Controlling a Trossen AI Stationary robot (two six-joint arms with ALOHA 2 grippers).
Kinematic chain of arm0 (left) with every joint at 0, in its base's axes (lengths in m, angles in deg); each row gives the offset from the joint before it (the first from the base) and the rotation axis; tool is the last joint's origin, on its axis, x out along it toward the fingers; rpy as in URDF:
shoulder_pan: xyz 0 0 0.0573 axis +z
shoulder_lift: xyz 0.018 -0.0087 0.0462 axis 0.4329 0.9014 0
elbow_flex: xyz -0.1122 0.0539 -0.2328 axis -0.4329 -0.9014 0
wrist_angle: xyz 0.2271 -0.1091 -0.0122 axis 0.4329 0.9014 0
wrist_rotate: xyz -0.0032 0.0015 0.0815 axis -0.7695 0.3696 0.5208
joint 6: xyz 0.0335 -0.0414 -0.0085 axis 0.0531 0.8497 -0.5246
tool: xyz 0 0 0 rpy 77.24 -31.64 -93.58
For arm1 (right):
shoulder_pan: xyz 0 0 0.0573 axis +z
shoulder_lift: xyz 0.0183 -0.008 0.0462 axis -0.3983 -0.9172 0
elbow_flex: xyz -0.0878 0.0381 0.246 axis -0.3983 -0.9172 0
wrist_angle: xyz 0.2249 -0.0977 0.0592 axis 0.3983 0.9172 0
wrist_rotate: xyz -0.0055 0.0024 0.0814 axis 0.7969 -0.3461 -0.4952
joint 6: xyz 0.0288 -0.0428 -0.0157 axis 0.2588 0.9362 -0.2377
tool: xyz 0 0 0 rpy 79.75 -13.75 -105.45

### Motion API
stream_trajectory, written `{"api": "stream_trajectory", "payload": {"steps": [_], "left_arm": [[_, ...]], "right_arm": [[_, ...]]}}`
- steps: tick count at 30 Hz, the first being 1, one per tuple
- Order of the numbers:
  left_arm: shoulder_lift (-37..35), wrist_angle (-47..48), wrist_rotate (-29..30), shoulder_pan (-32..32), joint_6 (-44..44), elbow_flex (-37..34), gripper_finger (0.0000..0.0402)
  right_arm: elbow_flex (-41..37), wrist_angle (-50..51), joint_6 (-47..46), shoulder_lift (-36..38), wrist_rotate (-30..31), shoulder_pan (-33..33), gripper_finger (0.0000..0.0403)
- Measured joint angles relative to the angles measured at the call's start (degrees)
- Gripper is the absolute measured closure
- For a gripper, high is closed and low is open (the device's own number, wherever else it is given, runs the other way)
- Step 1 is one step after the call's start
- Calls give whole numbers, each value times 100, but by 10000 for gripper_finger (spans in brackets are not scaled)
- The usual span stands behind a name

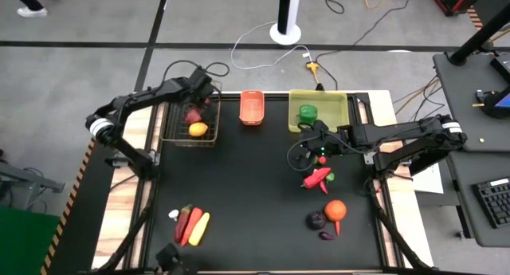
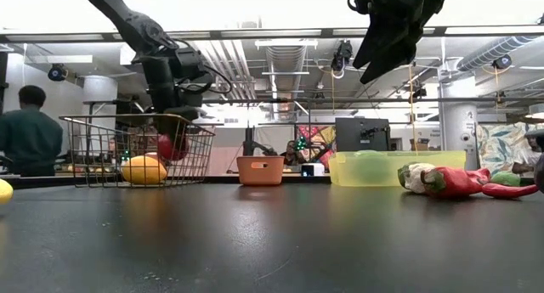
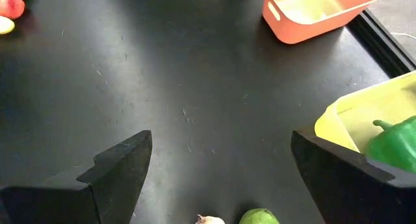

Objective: Sort produce into baskets
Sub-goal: Put the red tomato into the wire basket

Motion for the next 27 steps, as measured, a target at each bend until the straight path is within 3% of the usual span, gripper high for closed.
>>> {"api": "stream_trajectory", "payload": {"steps": [9, 21, 27], "left_arm": [[56, -93, -616, 273, -515, 0, 155], [56, -232, -625, 475, -549, 0, 153], [56, -243, -624, 475, -519, 0, 130]], "right_arm": [[0, 0, 0, 0, 1, 0, 44], [0, 0, -2, 0, 1, 1, 44], [0, 0, -22, 2, 0, 0, 44]]}}
